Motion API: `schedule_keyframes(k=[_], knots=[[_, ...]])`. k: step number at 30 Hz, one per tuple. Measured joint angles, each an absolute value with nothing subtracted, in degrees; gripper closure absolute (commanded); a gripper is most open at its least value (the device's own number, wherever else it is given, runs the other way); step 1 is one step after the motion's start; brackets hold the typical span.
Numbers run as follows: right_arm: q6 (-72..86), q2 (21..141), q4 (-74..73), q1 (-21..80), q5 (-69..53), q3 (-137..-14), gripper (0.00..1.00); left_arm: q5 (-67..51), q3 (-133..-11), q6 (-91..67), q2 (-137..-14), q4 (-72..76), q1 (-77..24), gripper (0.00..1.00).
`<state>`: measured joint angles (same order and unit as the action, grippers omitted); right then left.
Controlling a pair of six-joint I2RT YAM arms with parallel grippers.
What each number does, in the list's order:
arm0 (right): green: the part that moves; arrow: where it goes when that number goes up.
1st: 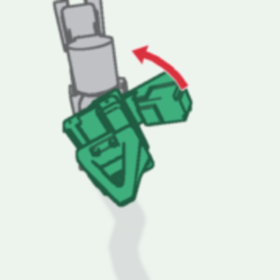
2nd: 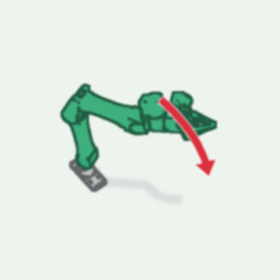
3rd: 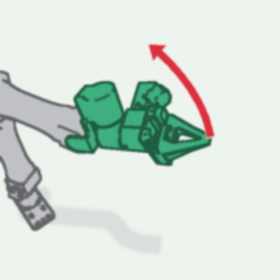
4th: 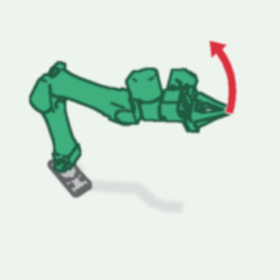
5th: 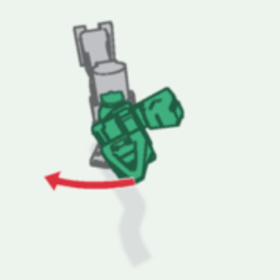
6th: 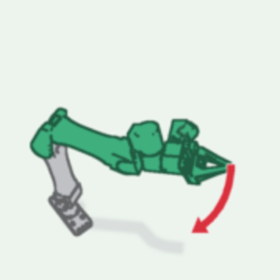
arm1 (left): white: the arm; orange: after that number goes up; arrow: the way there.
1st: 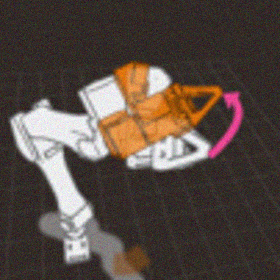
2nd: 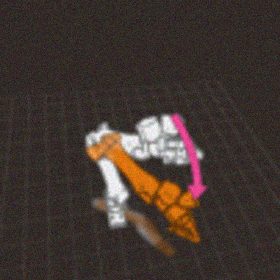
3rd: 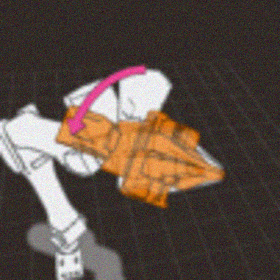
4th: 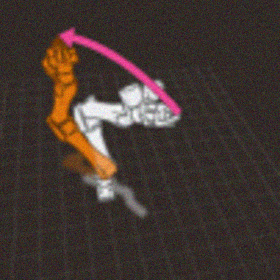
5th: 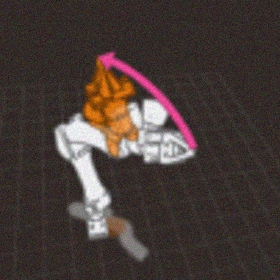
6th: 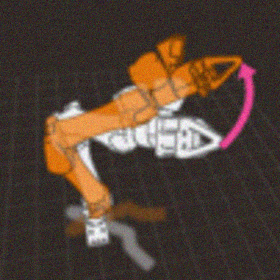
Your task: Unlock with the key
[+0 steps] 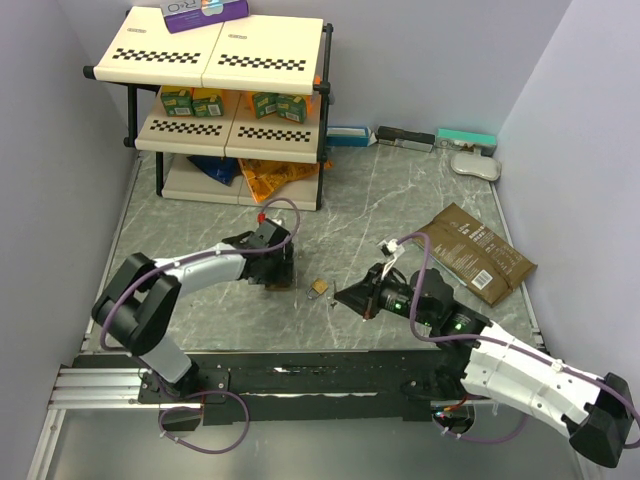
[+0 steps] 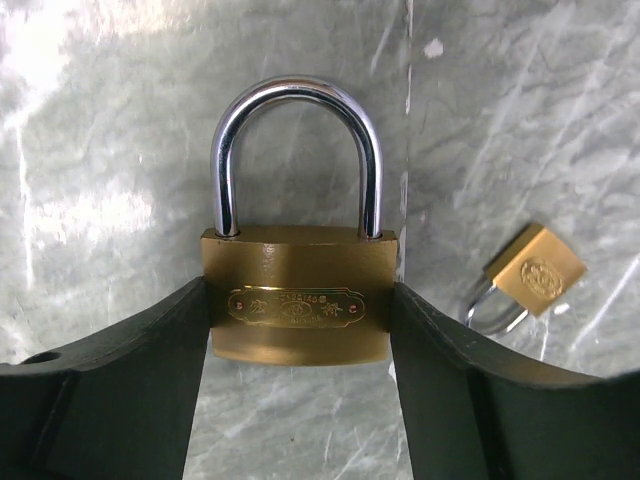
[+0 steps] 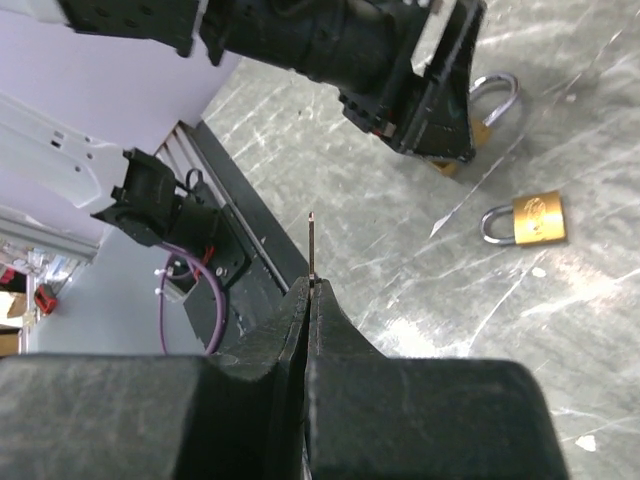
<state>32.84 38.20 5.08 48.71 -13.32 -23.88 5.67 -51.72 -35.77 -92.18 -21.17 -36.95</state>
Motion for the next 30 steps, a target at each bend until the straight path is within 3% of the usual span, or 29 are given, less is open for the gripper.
schedule_keyframes(k=[10,30], knots=[[34.89,47.42,5.93,52.62,-9.67,-23.88,1.00,4.27,-47.33,-37.19,-84.93,-18.83,-36.56,0.99],[39.44,80.25,20.21,56.01,-13.28,-35.64,1.00,1.34,-47.20,-38.37,-77.95,-16.51,-34.17,0.99]])
